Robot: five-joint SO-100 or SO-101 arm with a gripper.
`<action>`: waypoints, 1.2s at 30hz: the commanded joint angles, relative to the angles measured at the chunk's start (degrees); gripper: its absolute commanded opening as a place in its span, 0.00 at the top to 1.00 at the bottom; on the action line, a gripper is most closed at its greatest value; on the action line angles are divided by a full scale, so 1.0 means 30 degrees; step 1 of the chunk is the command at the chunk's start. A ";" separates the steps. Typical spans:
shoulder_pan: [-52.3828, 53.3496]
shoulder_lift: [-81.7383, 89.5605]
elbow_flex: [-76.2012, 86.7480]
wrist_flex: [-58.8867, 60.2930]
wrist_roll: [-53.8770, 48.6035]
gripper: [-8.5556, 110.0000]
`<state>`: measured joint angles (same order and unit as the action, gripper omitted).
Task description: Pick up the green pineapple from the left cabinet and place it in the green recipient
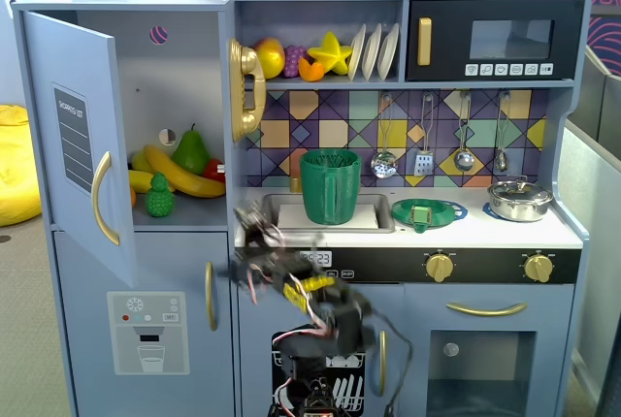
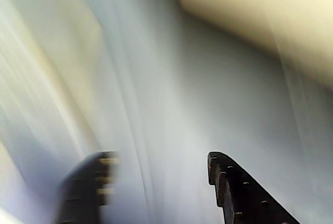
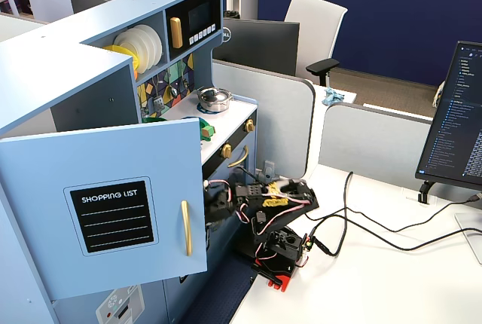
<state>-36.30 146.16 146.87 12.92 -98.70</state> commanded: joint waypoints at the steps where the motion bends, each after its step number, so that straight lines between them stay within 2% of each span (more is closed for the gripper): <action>1: -0.1523 -0.4189 -0.6709 -0.2432 0.0322 0.69; 4: -0.1465 -0.6797 -0.9023 -0.4746 0.1143 0.65; 13: -0.1230 -0.9521 -1.2158 -0.4922 0.0820 0.65; 23: -0.2666 -1.2510 -1.4150 -0.7148 -0.0146 0.67; 36: -0.1260 -1.6025 -1.7402 -0.7939 0.0029 0.66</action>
<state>-42.80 98.17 100.37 -9.05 -99.14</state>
